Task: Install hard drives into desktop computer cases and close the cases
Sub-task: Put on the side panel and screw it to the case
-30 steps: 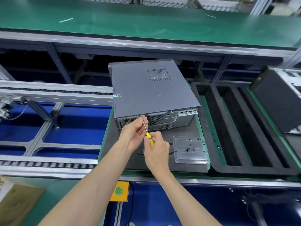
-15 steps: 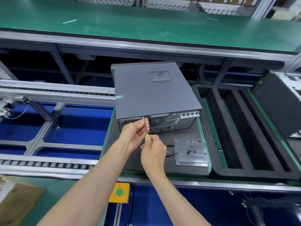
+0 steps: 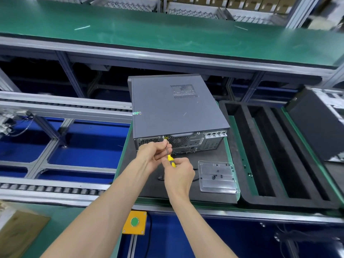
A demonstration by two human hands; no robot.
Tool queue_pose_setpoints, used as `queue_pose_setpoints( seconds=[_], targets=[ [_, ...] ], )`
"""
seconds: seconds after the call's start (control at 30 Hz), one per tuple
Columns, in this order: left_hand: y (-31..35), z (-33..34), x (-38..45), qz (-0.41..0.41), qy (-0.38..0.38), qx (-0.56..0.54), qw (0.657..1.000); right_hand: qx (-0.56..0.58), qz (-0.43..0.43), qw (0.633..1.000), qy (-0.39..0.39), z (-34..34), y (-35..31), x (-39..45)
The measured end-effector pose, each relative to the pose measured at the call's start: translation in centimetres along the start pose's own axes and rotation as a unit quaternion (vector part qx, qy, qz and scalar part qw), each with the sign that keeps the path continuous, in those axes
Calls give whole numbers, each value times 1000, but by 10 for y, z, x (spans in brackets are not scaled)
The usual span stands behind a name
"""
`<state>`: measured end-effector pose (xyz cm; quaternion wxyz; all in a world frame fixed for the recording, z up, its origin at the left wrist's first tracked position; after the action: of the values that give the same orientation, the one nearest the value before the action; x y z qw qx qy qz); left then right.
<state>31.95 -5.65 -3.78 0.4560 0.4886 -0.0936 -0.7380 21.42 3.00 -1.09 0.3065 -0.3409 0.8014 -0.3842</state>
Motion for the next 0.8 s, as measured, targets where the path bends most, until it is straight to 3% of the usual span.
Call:
queue_pose_setpoints(
  seconds=[0.33, 0.5, 0.6, 0.7, 0.8],
  targets=[
    [1, -4, -2, 27, 20, 17, 999, -18, -16, 1000, 16, -4, -3, -3],
    [-6, 0, -6, -16, -62, 49, 997, -32, -9, 999, -9, 5, -3, -4],
    [-6, 3, -9, -58, -95, 44, 993, -1, 44, 998, -33, 13, -3, -7],
    [-1, 3, -9, -37, -54, 52, 996, 67, 88, 993, -46, 15, 4, -8],
    [2, 1, -7, 1, -19, 68, 997, 38, 27, 999, -14, 5, 1, -8]
  ],
)
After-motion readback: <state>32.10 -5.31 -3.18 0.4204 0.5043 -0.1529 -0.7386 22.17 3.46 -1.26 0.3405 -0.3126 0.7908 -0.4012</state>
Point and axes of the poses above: each hand's wrist, its own x-axis towards the middle knuckle, its own z-axis out of the palm, y = z × x, the point moved 7 cm from there along x, towards the middle knuckle, and after that the axes turned 11 degrees about -x, right-handed, at the moved point
